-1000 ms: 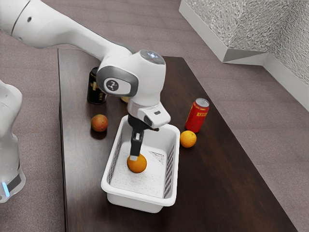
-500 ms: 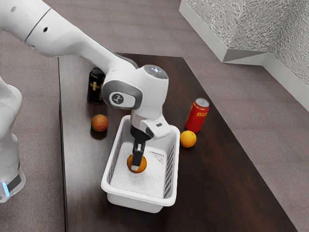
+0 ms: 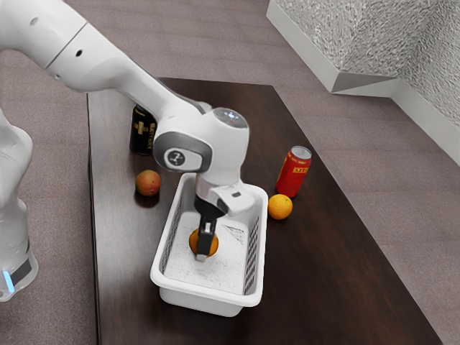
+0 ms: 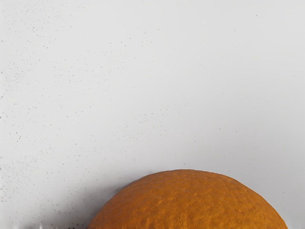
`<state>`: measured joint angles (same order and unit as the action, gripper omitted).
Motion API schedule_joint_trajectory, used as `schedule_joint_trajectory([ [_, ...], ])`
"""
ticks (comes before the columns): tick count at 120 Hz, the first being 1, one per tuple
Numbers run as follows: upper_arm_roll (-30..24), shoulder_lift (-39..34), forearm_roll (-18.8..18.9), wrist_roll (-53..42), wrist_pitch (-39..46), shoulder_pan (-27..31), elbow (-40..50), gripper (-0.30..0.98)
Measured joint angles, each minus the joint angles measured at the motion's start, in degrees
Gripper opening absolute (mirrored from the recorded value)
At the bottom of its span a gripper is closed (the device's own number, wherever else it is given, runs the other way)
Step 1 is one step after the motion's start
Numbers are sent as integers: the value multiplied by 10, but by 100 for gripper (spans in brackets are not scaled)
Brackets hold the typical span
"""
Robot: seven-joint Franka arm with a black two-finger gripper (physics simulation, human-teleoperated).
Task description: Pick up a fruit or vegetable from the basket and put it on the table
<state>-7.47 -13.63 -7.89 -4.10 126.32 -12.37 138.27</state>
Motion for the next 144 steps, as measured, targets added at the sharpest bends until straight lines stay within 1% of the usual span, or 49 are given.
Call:
schedule_joint_trajectory([
  [6,0,0,-1,-1,4,1,1,64],
  [23,3,-7,4,6,21,6,-1,37],
  [32,4,-9,8,14,28,10,-2,30],
  [39,4,-15,18,21,32,11,-8,28],
  [54,4,-34,77,39,36,5,-39,28],
  [63,-1,-32,108,48,32,-5,-87,28],
  [70,-13,-18,123,54,24,-12,-137,28],
  [76,-24,4,132,57,16,-16,-187,27],
  [89,-34,113,150,55,-7,-33,-337,26],
  [95,-35,151,158,51,-22,-43,-387,26],
  [111,-42,202,169,40,-56,-60,-441,23],
  [119,-52,214,172,33,-69,-68,-455,22],
  [128,-55,218,173,24,-79,-72,-461,17],
  [130,-55,218,173,21,-81,-71,-461,18],
  [138,-50,228,168,5,-86,-71,-461,36],
  [144,-44,231,164,-7,-89,-69,-461,46],
])
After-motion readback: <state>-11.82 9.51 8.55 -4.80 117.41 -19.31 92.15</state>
